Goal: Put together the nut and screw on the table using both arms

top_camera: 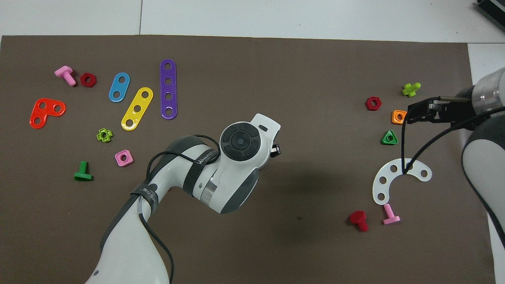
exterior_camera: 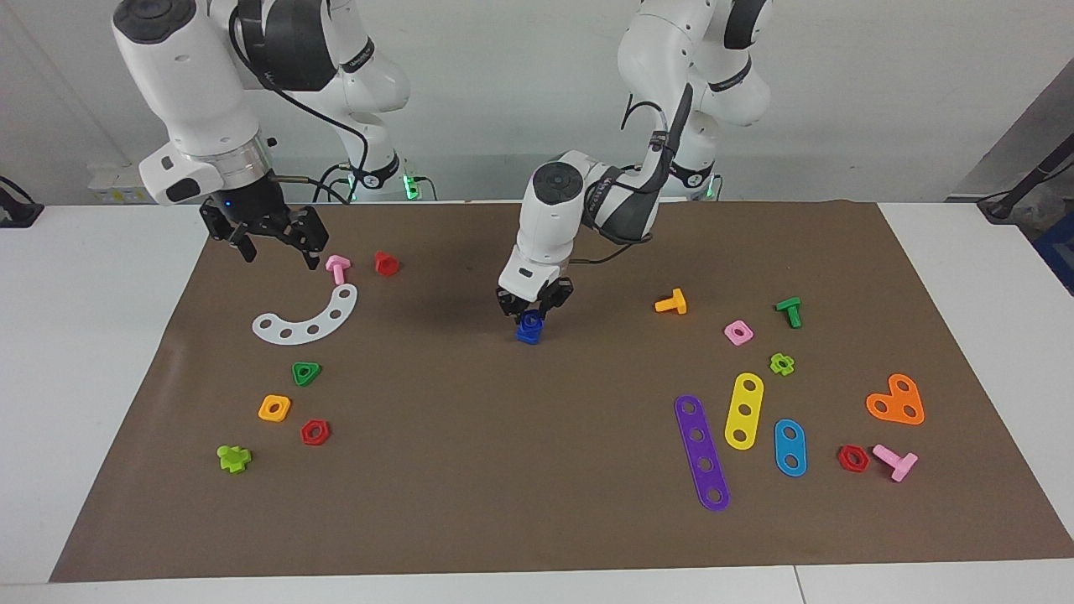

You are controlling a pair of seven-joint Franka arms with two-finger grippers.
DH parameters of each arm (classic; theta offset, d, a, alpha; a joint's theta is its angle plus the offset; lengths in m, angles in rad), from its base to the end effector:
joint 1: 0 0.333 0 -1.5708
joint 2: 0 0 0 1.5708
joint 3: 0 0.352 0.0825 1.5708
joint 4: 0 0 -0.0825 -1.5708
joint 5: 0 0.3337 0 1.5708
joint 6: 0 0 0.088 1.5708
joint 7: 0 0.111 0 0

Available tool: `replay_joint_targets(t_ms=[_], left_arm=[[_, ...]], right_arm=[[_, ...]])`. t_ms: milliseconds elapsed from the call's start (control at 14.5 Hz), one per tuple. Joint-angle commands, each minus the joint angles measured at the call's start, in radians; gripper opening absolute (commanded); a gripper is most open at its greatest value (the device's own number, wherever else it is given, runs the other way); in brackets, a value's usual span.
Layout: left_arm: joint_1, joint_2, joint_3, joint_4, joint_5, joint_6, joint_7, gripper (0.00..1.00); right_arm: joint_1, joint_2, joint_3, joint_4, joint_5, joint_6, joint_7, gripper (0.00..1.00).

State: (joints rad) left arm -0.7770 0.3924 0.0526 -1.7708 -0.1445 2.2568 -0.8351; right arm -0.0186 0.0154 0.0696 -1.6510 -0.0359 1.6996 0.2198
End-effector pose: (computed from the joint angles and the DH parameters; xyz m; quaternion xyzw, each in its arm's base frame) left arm 0.4676 -0.4250 0.4070 0.9931 0.0957 -0.0002 0.0674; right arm 0.5191 0.0226 0.6260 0.9963 -0.0823 0.0188 0.0149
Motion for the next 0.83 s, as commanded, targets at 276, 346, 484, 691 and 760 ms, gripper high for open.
replay_joint_targets(t_ms=[276,346,484,691,760], left_arm=[[-0.01,0.008,0.006,-0.087,0.037,0.082,-0.01,0.0],[-0.01,0.008,0.006,-0.088,0.037,0.084,-0.012,0.0],[-0.018,0.01,0.006,-0.082,0.039,0.111,-0.013,0.0],[-0.019,0.01,0.006,-0.075,0.072,0.135,-0.01,0.0],[-0.016,0.01,0.006,-0.075,0.078,0.129,-0.007,0.0]], right_arm=[[-0.018,-0.026,0.012,-0.026,0.002,0.006,-0.017,1.0],[-0.018,-0.026,0.012,-0.027,0.002,0.006,-0.019,1.0],[-0.018,-0.026,0.012,-0.027,0.002,0.008,-0.019,1.0],[-0.018,-0.026,0.012,-0.027,0.002,0.009,-0.019,1.0],[-0.017,-0.026,0.012,-0.027,0.002,0.009,-0.019,1.0]])
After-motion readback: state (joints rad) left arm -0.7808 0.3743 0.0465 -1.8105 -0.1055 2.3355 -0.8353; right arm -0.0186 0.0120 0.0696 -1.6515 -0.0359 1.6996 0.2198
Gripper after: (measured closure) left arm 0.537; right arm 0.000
